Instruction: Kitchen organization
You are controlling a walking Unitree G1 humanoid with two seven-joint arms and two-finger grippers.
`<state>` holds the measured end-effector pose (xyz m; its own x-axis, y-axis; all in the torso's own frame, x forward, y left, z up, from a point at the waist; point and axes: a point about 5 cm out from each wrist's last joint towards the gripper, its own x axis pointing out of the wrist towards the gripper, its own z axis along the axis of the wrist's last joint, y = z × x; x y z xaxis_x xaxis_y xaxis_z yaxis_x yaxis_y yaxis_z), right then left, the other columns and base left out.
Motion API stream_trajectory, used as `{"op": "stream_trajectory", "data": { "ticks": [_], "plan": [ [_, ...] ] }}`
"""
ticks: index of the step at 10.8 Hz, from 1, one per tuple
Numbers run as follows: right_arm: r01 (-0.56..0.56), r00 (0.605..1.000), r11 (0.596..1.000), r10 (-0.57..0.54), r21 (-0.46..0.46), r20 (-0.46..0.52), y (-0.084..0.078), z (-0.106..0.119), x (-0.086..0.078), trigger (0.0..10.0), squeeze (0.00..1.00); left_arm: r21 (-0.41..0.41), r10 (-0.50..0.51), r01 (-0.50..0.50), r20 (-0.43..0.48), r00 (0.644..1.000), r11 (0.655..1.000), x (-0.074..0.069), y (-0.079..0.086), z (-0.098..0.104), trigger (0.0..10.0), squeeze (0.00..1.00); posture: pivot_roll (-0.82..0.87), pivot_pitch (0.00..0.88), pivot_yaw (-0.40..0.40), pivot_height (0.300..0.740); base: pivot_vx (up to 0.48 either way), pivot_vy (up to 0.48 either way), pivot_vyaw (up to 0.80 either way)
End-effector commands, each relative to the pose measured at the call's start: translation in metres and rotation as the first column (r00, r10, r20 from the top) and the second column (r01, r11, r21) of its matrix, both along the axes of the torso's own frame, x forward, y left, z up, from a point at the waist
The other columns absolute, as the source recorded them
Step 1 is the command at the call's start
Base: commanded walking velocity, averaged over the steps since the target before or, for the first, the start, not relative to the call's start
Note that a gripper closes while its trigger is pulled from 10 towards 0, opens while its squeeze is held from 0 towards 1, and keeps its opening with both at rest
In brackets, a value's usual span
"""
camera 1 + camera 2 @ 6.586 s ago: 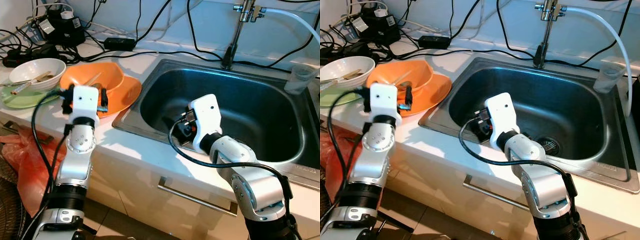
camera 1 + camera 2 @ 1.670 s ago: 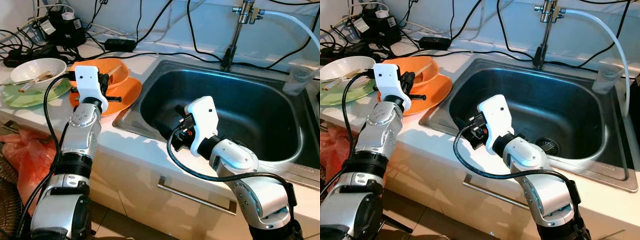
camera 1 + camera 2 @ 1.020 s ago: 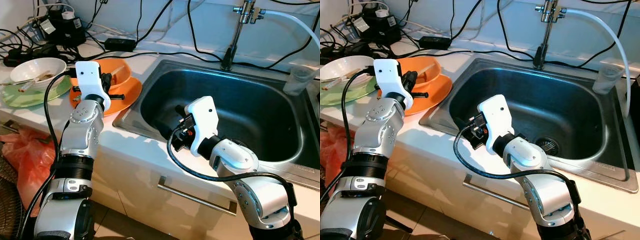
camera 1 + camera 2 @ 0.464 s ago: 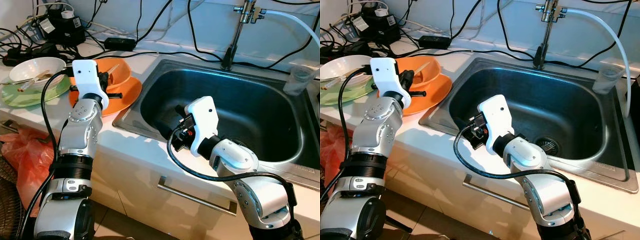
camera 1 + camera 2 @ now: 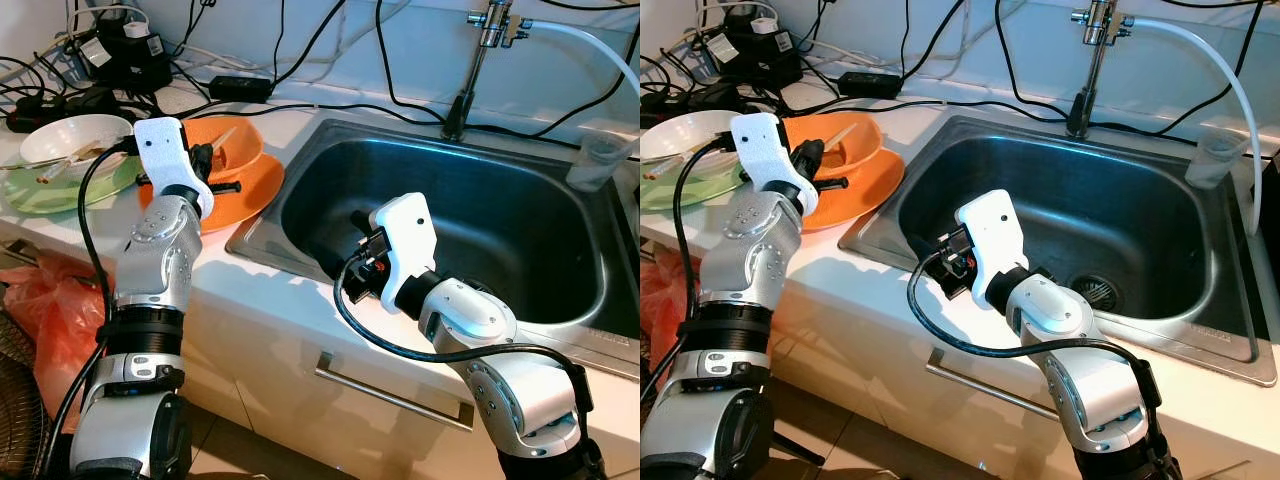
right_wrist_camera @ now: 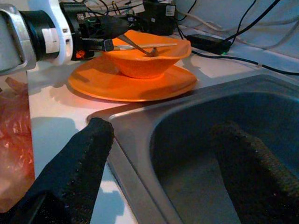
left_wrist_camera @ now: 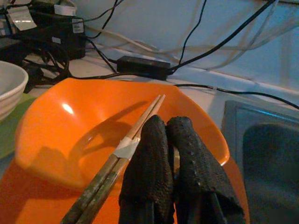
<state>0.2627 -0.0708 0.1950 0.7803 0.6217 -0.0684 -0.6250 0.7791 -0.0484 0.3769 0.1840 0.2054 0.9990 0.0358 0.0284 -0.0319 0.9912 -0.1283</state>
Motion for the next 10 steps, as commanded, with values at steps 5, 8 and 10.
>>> {"op": "stream_trajectory", "data": {
  "ticks": [5,8,10],
  "plan": [
    [-0.009,1.000,1.000,0.009,0.000,0.027,0.001,0.005,0.002,10.0,0.00,-0.090,-0.021,0.029,0.087,0.996,0.995,0.002,-0.008,0.031,10.0,0.00,-0.07,0.000,0.013,0.740,0.000,0.000,0.00],
    [-0.007,1.000,1.000,0.007,0.000,0.027,0.002,0.005,0.001,10.0,0.00,-0.147,-0.028,0.039,0.078,0.997,0.988,0.003,-0.008,0.033,10.0,0.00,-0.07,0.000,0.018,0.740,0.000,0.000,0.00],
    [-0.005,1.000,1.000,0.005,-0.001,0.026,0.001,0.005,0.001,10.0,0.00,-0.145,-0.029,0.036,0.052,0.998,0.989,0.003,-0.009,0.026,10.0,0.00,-0.07,0.000,0.017,0.740,0.000,0.000,0.00]
  ]
}}
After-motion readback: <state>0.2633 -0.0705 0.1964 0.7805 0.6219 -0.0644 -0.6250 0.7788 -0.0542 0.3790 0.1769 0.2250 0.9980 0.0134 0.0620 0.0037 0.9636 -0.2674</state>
